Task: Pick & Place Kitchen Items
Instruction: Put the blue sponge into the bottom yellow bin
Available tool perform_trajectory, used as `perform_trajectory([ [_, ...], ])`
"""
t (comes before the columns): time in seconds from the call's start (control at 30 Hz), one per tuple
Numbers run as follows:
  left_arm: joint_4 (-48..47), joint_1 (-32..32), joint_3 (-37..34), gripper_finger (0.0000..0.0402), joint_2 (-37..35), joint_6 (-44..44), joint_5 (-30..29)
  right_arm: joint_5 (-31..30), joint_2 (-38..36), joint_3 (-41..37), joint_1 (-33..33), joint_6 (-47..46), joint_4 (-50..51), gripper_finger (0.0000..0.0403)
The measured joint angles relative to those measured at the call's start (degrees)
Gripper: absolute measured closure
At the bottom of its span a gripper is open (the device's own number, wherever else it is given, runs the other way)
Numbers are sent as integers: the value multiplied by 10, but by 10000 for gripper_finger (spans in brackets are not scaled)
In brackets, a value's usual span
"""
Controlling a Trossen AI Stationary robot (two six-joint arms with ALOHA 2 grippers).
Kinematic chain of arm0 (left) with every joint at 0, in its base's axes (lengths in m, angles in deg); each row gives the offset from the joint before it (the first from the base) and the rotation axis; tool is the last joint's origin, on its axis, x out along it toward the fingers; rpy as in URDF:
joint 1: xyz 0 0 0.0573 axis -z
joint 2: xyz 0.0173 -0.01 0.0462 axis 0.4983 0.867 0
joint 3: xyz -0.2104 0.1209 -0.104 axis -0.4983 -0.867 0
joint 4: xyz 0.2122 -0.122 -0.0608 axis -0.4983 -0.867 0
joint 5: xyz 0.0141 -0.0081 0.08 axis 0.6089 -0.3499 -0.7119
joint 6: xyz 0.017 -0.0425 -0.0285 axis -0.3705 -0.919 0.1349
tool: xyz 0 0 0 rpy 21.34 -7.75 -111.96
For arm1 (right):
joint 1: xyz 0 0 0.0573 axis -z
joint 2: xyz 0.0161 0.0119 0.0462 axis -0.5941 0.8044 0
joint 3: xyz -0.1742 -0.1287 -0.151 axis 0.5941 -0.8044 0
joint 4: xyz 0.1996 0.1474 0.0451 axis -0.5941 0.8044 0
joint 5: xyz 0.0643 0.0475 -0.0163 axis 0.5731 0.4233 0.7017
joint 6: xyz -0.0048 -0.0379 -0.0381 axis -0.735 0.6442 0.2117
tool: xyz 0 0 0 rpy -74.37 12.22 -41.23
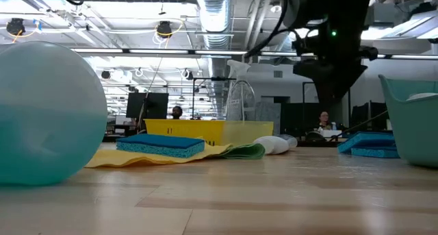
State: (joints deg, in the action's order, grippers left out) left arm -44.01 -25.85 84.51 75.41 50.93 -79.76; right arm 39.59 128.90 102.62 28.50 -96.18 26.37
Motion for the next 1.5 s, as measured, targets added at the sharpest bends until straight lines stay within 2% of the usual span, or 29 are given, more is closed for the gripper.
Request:
perform_trajectory([
  [0.13,0,0,0,147,0,0,0,8,0,-16,7,19,-12,188],
  [0.37,0,0,0,147,0,0,0,38,0,-50,31,89,-95,188],
  [0.73,0,0,0,147,0,0,0,95,0,-88,55,72,-71,188],
  [1.07,0,0,0,147,0,0,0,109,0,-115,56,74,-68,194],
  [1.27,0,0,0,147,0,0,0,123,0,-122,59,86,-71,239],
  [1.5,0,0,0,147,0,0,0,123,0,-122,59,115,-90,356],
])
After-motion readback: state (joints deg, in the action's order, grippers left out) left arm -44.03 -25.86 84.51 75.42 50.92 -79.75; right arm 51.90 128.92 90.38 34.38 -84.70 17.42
